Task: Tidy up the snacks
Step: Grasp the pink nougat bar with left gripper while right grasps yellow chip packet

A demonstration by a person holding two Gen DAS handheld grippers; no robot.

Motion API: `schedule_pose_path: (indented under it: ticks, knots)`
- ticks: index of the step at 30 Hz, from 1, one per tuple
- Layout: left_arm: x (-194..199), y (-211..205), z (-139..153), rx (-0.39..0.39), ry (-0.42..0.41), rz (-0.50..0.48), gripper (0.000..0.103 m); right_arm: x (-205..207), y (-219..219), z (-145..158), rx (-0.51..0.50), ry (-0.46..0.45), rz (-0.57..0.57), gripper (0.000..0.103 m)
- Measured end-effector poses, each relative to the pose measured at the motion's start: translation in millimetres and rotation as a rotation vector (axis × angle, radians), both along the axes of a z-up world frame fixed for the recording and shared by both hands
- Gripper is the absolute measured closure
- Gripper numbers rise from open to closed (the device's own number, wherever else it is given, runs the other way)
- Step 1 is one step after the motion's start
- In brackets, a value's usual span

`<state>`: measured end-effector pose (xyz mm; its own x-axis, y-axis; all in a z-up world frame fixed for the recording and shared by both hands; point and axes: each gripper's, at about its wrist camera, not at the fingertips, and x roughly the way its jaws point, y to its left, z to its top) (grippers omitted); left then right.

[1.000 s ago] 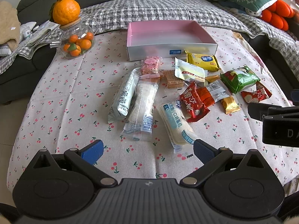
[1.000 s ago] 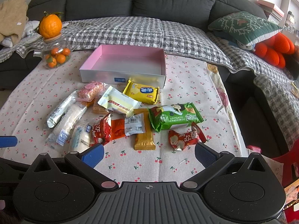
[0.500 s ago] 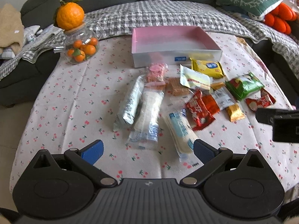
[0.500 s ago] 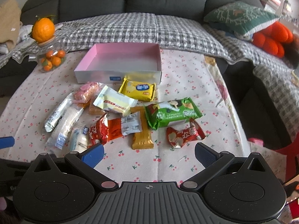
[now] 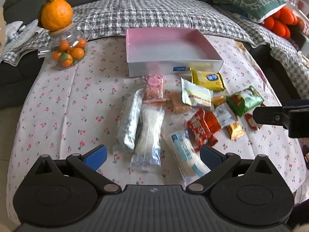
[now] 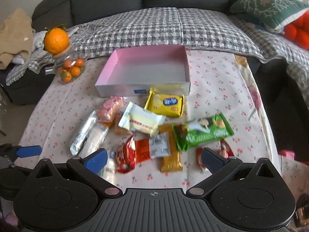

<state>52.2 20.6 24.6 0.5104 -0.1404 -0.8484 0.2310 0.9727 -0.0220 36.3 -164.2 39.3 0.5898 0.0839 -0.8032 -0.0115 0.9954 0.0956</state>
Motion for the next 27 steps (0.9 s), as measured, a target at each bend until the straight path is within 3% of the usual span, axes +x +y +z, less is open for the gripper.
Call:
schedule_pose_path:
  ticks: [12,15,19,21,27]
  knots:
    - [69,-3,-7,-0.026,0.023,0.0,0.005,83,-16,-25,0.082,0.085,-0.072,0.0]
    - [87,-3,-21,-0.06,0.024,0.007,0.012,100,-23,-39,0.129,0.096,-0.103,0.0]
    - [114,4,-40,-0.162,0.088,0.041,0.03,122,-31,-51,0.171,0.107,-0.138,0.0]
    - [123,5,-44,-0.202,0.091,0.061,0.034,132,-34,-55,0.203,0.106,-0.157,0.0]
    - [141,4,-51,-0.228,0.096,0.077,0.047,155,-34,-69,0.207,0.127,-0.218,0.0]
